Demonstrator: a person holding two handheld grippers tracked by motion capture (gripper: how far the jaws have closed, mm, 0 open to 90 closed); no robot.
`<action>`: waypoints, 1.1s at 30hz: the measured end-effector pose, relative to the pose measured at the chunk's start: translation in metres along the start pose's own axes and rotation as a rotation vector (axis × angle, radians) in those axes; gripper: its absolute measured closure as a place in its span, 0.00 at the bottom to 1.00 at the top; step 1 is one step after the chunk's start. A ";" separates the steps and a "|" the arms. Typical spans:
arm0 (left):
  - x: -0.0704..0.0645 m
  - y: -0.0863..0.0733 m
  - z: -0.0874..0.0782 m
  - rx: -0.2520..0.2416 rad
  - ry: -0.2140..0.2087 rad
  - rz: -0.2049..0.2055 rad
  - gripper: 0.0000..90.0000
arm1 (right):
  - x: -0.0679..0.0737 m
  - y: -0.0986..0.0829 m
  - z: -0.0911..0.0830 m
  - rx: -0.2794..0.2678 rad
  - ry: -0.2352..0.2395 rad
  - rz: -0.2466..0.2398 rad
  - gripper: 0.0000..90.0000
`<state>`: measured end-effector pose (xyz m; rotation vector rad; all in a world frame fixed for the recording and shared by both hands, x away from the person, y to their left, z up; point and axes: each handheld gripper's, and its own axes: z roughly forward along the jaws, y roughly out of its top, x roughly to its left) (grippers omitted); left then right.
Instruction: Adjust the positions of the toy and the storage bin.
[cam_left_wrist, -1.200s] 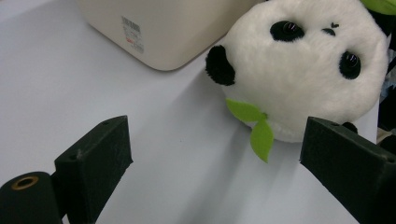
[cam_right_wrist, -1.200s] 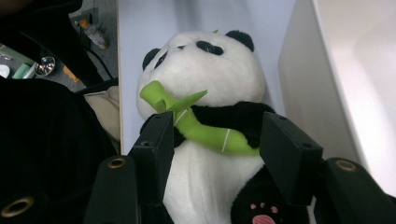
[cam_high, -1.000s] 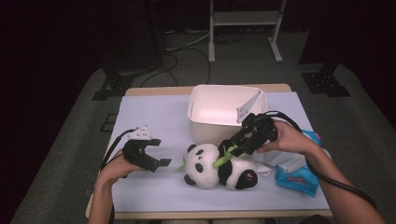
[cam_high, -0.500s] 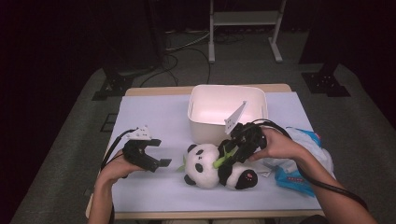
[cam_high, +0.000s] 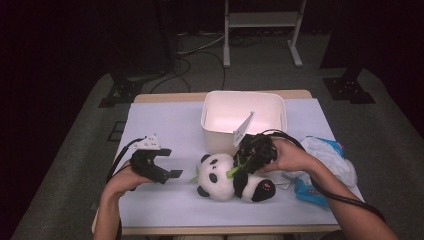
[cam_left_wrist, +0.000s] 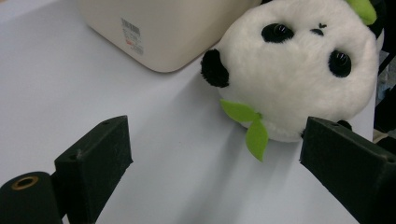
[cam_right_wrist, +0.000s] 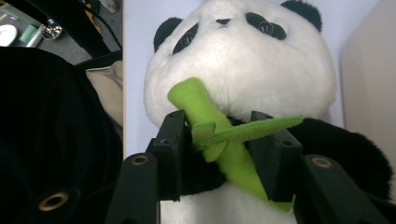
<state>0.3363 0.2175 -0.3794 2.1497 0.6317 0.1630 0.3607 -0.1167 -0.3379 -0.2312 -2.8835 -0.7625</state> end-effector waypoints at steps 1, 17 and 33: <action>0.000 0.000 0.000 0.000 0.000 0.000 0.09 | 0.000 0.000 0.001 0.001 0.003 0.002 0.64; 0.001 -0.001 0.001 0.003 0.000 -0.004 0.09 | 0.001 0.001 0.003 0.014 0.027 -0.012 0.77; 0.003 -0.002 0.001 0.003 0.000 -0.009 0.09 | -0.002 0.000 -0.004 0.000 0.071 -0.031 0.81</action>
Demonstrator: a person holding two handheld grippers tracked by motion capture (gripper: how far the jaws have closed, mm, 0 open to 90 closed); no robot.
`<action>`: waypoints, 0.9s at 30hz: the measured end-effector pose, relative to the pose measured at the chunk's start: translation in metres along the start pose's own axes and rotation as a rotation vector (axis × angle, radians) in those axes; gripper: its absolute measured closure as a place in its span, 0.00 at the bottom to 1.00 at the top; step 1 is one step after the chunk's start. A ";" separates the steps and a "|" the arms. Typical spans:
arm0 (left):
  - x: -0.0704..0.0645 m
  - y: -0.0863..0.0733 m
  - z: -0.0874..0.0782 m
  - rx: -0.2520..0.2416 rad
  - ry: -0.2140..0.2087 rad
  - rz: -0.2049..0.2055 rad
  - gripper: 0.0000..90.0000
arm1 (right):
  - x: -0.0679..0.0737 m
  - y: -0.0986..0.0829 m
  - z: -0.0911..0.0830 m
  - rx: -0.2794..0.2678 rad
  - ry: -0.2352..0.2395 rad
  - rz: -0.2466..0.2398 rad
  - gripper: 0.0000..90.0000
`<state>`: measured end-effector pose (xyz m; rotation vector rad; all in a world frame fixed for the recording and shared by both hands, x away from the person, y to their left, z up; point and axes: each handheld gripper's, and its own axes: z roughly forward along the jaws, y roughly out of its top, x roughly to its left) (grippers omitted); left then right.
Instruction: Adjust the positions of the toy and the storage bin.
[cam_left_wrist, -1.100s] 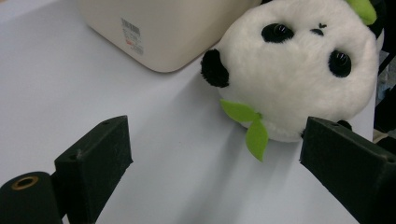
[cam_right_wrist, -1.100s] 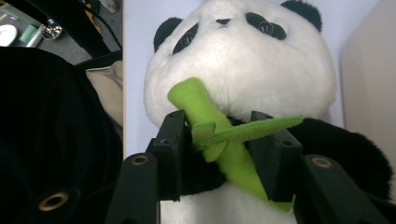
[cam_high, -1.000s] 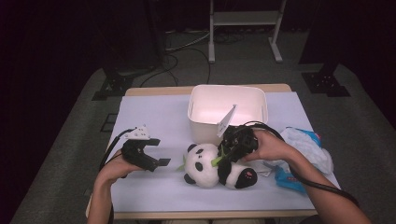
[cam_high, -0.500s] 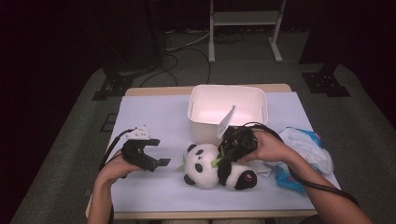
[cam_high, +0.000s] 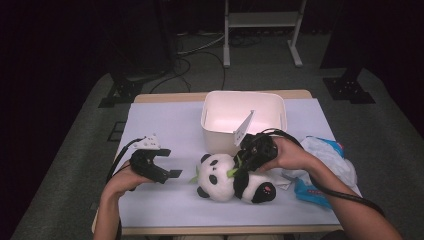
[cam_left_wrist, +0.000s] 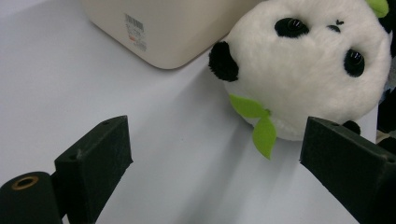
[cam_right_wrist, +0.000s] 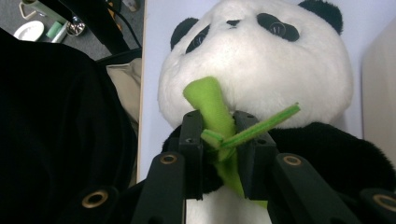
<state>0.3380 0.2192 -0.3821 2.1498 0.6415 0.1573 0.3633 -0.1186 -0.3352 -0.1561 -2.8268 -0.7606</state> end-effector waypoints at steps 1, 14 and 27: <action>0.000 0.000 0.000 0.000 0.000 0.000 0.09 | 0.000 0.000 0.000 0.000 0.000 -0.004 0.81; 0.001 -0.001 -0.001 0.000 0.002 -0.005 0.09 | 0.003 0.004 -0.006 0.007 0.004 -0.026 0.82; 0.003 -0.002 -0.002 0.001 0.002 -0.002 0.09 | 0.014 0.010 -0.022 0.013 -0.024 -0.043 0.82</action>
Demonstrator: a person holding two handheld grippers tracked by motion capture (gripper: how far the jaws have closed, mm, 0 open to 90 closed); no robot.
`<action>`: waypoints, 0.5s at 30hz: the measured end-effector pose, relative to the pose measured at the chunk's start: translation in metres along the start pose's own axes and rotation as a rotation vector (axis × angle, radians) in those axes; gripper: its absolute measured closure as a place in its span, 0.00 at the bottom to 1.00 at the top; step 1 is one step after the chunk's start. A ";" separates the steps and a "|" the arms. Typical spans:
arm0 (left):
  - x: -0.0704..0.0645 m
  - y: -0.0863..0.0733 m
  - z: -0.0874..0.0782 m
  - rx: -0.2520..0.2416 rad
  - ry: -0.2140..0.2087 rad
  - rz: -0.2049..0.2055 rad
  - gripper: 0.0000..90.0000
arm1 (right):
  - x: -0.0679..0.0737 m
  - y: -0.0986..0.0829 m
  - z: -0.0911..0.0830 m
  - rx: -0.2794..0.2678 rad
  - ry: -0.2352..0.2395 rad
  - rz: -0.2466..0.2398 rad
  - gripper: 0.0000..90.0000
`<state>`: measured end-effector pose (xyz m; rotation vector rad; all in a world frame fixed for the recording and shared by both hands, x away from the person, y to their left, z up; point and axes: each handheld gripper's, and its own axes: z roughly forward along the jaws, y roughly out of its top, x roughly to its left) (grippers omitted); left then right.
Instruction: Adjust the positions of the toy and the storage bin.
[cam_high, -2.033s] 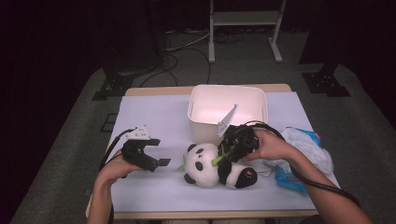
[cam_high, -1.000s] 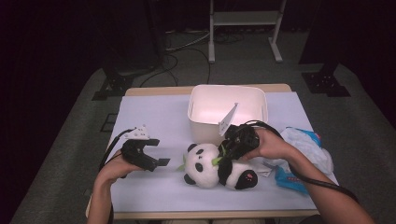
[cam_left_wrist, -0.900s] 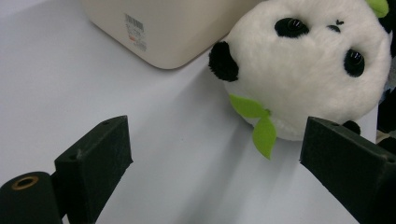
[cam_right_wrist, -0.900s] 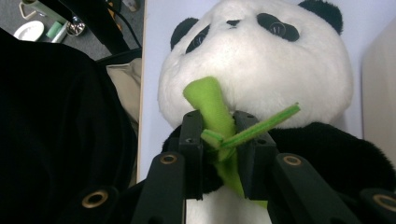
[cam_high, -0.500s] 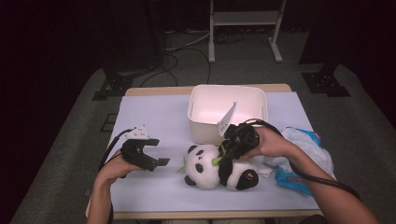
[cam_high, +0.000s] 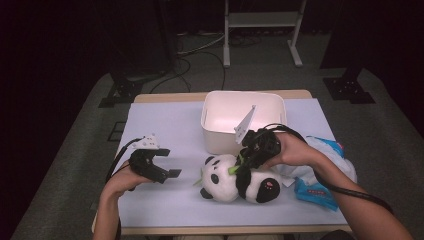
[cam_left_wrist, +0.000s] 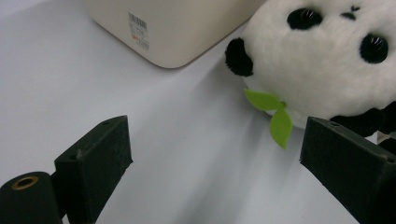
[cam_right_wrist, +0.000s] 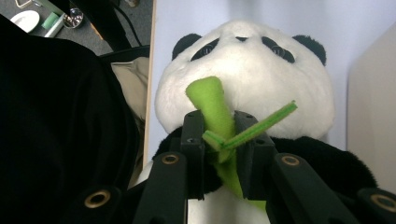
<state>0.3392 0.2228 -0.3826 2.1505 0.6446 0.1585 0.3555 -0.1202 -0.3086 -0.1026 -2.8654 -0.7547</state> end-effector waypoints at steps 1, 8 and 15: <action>0.000 0.000 0.000 -0.002 0.002 -0.003 0.09 | 0.001 0.001 -0.002 -0.003 -0.003 -0.002 0.82; 0.001 -0.001 -0.001 -0.004 0.002 -0.006 0.09 | 0.010 0.007 -0.015 -0.004 -0.024 -0.025 0.83; 0.002 -0.002 0.000 -0.006 0.000 -0.012 0.09 | 0.014 0.013 -0.033 -0.018 -0.041 -0.031 0.83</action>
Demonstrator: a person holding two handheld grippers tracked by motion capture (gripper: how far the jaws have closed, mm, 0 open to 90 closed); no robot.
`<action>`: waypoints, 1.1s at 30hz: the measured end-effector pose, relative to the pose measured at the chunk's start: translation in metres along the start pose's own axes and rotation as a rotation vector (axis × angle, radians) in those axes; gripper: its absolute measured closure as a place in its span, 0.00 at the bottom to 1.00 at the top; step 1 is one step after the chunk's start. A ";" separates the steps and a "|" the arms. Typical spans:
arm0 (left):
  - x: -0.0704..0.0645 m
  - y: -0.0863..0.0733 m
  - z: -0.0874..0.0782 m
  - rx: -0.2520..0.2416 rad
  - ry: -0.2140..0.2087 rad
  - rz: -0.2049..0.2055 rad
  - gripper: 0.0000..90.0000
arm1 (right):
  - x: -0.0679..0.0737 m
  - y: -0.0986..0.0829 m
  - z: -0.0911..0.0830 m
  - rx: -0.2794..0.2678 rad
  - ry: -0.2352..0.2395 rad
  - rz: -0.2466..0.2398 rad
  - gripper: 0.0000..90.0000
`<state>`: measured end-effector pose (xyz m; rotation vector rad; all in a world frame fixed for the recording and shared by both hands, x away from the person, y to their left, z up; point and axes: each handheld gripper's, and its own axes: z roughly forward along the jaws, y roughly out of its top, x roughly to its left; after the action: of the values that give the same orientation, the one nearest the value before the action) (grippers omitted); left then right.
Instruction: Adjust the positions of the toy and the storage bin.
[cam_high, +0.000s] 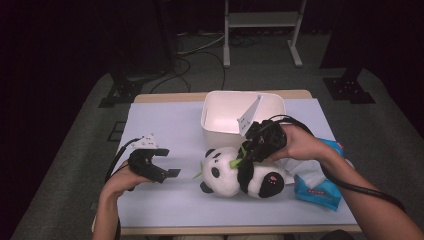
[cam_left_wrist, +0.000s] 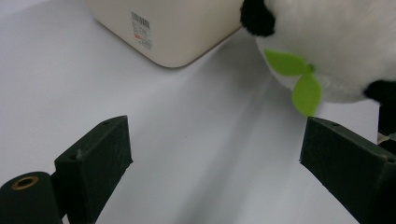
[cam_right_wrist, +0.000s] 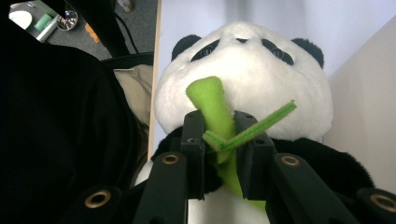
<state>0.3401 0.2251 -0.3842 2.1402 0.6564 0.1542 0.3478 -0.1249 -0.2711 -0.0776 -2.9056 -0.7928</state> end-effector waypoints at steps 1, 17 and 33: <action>0.000 0.000 0.000 0.000 0.000 0.000 0.09 | 0.001 0.002 -0.003 0.002 -0.008 -0.002 0.83; 0.004 -0.003 0.001 -0.003 -0.010 -0.005 0.09 | 0.016 0.035 -0.062 -0.015 -0.094 -0.041 0.83; 0.011 -0.006 0.001 -0.016 -0.012 -0.029 0.09 | 0.002 0.053 -0.106 -0.014 -0.177 -0.038 0.83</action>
<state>0.3471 0.2334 -0.3908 2.1134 0.6768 0.1302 0.3620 -0.1332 -0.1542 -0.0991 -3.0761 -0.8542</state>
